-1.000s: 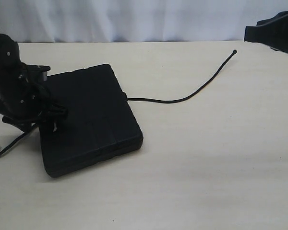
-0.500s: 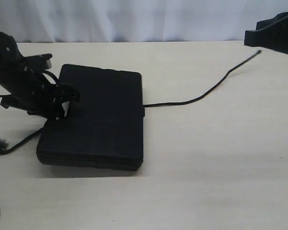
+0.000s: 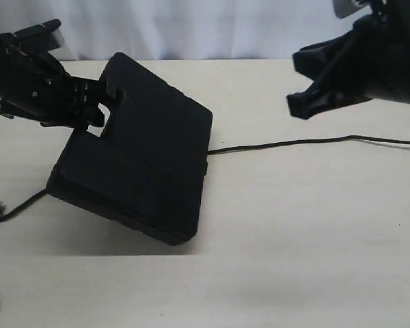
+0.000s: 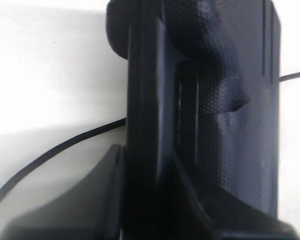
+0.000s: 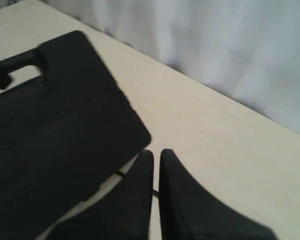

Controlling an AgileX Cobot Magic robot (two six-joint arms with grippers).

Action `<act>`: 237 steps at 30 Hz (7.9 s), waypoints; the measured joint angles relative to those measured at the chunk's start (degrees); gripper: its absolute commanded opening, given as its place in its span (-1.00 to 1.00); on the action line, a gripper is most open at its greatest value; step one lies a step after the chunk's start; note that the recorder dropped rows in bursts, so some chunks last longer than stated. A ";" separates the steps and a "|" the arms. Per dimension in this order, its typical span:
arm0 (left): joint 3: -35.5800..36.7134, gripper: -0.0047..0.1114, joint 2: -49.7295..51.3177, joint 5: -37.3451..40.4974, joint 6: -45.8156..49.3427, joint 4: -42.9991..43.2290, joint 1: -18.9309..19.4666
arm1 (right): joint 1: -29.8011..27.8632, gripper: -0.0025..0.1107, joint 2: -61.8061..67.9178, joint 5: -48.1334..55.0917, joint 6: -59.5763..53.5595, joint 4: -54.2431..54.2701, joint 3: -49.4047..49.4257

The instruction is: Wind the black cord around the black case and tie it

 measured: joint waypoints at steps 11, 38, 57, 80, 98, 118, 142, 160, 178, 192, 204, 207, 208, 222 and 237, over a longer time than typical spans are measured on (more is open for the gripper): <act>0.00 -0.92 -0.13 -2.22 0.54 -8.21 0.00 | 21.69 -0.88 -0.33 2.54 4.92 -19.72 0.88; 0.00 -0.92 -0.23 -4.18 0.67 -26.69 0.00 | 48.94 0.49 33.76 33.55 129.09 -122.48 -1.31; 0.00 -0.92 -0.23 -4.71 0.50 -27.77 0.00 | 43.09 -0.50 51.79 43.66 132.06 -123.06 -15.61; 9.20 0.03 -8.87 17.14 48.65 33.96 0.01 | 42.61 -0.88 48.23 44.54 132.20 -121.34 -15.52; 20.76 -0.25 1.55 -1.35 16.33 45.28 2.62 | 42.61 -0.88 48.23 44.49 128.55 -121.23 -15.52; 20.76 -0.64 1.67 -8.77 17.45 41.58 7.20 | 42.61 -0.88 48.23 44.40 126.33 -120.39 -15.52; 15.85 -0.80 8.14 -4.40 12.65 37.51 5.97 | 42.61 -0.88 48.23 44.36 124.75 -120.14 -15.40; 8.95 -0.17 9.01 7.27 9.85 40.23 5.97 | 42.61 -0.88 48.23 44.36 123.35 -119.08 -15.40; 8.62 -0.92 14.30 8.65 11.25 35.21 5.97 | 42.61 -0.88 48.23 44.36 121.73 -118.97 -15.40; -3.47 -0.92 18.16 17.24 -6.71 28.27 9.34 | 42.61 -0.88 48.23 45.42 121.61 -117.94 -15.40; -3.25 -0.92 18.16 9.20 -15.70 6.46 16.65 | 42.61 -0.88 48.23 47.61 121.71 -117.54 -15.40; -3.25 -0.92 18.16 9.09 -9.84 10.89 16.65 | 42.61 -0.88 48.23 47.61 121.81 -117.54 -15.40; -3.25 -0.92 18.16 9.09 -7.91 12.69 16.65 | 42.61 -0.88 48.23 47.61 121.81 -117.54 -15.40; -3.25 -0.14 18.16 12.53 7.73 11.66 16.65 | 42.61 -0.88 48.23 47.82 123.35 -117.54 -15.40; -17.92 -0.16 16.66 36.51 37.53 18.67 6.01 | 42.61 -0.88 48.23 47.82 123.48 -117.54 -15.40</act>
